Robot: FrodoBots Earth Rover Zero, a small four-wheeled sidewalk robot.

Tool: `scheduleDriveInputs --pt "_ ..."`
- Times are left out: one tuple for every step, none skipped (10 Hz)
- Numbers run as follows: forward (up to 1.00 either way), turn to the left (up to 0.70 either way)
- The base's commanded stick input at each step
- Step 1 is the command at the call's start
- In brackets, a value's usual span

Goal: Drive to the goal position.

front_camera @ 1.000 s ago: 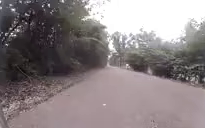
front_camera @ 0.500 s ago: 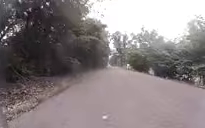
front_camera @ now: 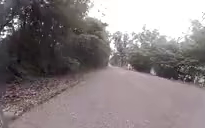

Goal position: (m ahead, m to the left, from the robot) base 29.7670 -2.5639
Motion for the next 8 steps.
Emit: scheduleDriveInputs --pt "0.70 -0.30" --pt "0.70 -0.05" --pt "0.70 0.00" --pt "0.70 0.00" --pt "0.70 0.00" --pt "0.70 0.00" --pt "0.70 0.00" --pt "0.70 0.00"
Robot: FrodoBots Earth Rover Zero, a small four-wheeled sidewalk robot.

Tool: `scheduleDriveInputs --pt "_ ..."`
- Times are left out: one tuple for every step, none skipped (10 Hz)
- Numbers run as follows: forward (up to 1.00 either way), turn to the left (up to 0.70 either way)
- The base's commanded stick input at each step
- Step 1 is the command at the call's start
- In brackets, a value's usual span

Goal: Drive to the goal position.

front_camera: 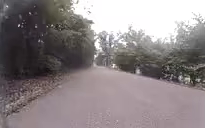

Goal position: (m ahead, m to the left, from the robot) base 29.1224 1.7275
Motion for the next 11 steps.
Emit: scheduleDriveInputs --pt "0.70 0.00" --pt "0.70 0.00" --pt "0.70 0.00" --pt "0.70 0.00" --pt "0.70 0.00" --pt "0.70 0.00" --pt "0.70 0.00" --pt "0.70 0.00" --pt "0.70 0.00" --pt "0.70 0.00" --pt "0.70 0.00"
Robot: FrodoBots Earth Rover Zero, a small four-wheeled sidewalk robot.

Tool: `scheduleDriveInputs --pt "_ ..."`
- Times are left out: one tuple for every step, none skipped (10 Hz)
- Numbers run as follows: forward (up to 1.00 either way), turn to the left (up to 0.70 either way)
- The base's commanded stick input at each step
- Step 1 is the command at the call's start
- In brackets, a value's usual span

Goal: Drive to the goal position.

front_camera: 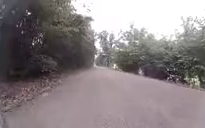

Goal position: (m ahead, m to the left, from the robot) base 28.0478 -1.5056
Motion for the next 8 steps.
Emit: scheduleDriveInputs --pt "0.70 0.00" --pt "0.70 0.00" --pt "0.70 0.00" --pt "0.70 0.00" --pt "0.70 0.00" --pt "0.70 0.00" --pt "0.70 0.00" --pt "0.70 0.00"
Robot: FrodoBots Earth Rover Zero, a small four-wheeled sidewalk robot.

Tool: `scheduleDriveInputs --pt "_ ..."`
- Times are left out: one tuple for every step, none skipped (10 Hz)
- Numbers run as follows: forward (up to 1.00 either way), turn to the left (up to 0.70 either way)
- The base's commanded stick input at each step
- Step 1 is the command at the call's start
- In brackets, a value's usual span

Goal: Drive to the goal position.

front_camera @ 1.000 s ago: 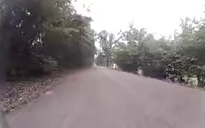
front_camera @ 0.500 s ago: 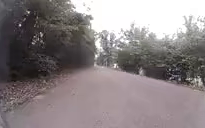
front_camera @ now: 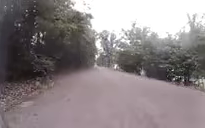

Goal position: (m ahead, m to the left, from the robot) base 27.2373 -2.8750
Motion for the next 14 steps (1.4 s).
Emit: scheduleDriveInputs --pt "0.70 0.00" --pt "0.70 0.00" --pt "0.70 0.00" --pt "0.70 0.00" --pt "0.70 0.00" --pt "0.70 0.00" --pt "0.70 0.00" --pt "0.70 0.00" --pt "0.70 0.00" --pt "0.70 0.00" --pt "0.70 0.00" --pt "0.70 0.00" --pt "0.70 0.00" --pt "0.70 0.00"
